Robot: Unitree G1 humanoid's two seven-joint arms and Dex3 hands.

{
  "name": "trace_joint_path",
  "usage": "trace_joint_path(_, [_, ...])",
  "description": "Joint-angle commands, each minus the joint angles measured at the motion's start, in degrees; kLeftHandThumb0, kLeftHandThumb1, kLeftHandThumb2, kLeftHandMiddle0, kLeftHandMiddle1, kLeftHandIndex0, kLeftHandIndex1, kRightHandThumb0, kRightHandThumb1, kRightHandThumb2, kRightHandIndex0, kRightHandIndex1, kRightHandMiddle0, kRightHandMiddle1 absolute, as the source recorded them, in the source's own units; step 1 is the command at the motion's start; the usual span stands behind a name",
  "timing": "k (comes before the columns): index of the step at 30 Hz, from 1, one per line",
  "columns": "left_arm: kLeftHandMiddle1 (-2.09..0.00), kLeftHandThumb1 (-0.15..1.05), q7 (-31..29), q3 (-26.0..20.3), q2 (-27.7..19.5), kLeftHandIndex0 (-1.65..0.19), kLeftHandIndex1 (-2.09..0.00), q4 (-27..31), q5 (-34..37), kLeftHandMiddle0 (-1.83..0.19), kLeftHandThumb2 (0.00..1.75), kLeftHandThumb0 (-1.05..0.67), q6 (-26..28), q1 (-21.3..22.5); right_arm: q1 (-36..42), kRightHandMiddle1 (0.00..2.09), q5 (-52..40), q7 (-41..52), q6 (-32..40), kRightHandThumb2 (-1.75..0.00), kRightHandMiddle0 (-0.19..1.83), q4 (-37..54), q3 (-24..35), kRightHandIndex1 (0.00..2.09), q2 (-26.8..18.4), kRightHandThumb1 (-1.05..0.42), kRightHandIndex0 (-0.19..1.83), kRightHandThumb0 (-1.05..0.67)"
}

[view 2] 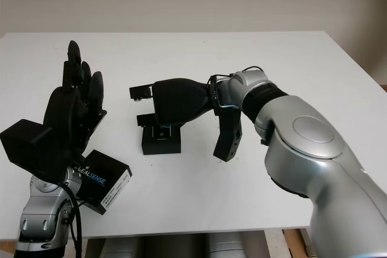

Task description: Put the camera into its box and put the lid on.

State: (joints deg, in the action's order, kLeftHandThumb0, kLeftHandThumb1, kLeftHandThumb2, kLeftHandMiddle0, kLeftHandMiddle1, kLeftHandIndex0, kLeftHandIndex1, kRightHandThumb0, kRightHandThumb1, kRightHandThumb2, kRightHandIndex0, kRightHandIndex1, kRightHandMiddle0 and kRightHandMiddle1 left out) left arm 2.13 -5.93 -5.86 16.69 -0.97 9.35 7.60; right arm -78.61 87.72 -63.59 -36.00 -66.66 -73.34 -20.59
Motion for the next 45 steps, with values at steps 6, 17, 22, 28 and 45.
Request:
trace_joint_path(6, [0.0, 1.05, 0.1, -0.1, 0.0, 0.19, 0.0, 0.1, 0.0, 0.19, 0.55, -0.77, -0.2, 0.9, 0.3, 1.66, -0.9, -0.9, -1.5, -0.11, 0.44, -0.6, -0.2, 1.29, 1.1, -1.04, 0.11, -0.51])
trace_joint_path(17, [0.0, 1.05, 0.2, 0.1, -0.1, 0.19, 0.0, -0.4, -0.6, 0.19, 0.56, -0.76, -0.9, 1.0, 0.0, 1.61, -3.9, 0.7, -3.9, -0.06, 0.39, -2.0, 1.2, 1.37, 1.2, -1.03, 0.11, -0.47])
trace_joint_path(22, [0.0, 1.05, 0.0, 0.1, -0.2, 0.19, 0.0, -0.1, -0.4, 0.19, 0.56, -0.78, 0.3, 0.9, -0.3, 1.58, -4.9, 1.8, -4.0, -0.05, 0.4, -2.1, 2.0, 1.4, 1.0, -1.03, 0.09, -0.45])
trace_joint_path(28, [0.0, 1.05, -0.1, 0.2, -0.3, 0.19, 0.0, 0.3, -0.4, 0.19, 0.55, -0.78, 0.8, 0.7, -0.9, 1.47, -4.4, 3.4, -1.6, -0.05, 0.44, -2.0, 2.0, 1.24, 0.6, -1.02, 0.15, -0.45])
trace_joint_path(45, [0.0, 1.05, -0.6, -0.2, -0.3, 0.19, 0.0, 0.4, 0.2, 0.19, 0.55, -0.78, 1.4, 0.7, -4.0, 1.31, -9.0, 6.3, -4.8, -0.05, 0.55, -3.4, 6.4, 1.39, -1.8, -0.92, 0.13, -0.45])
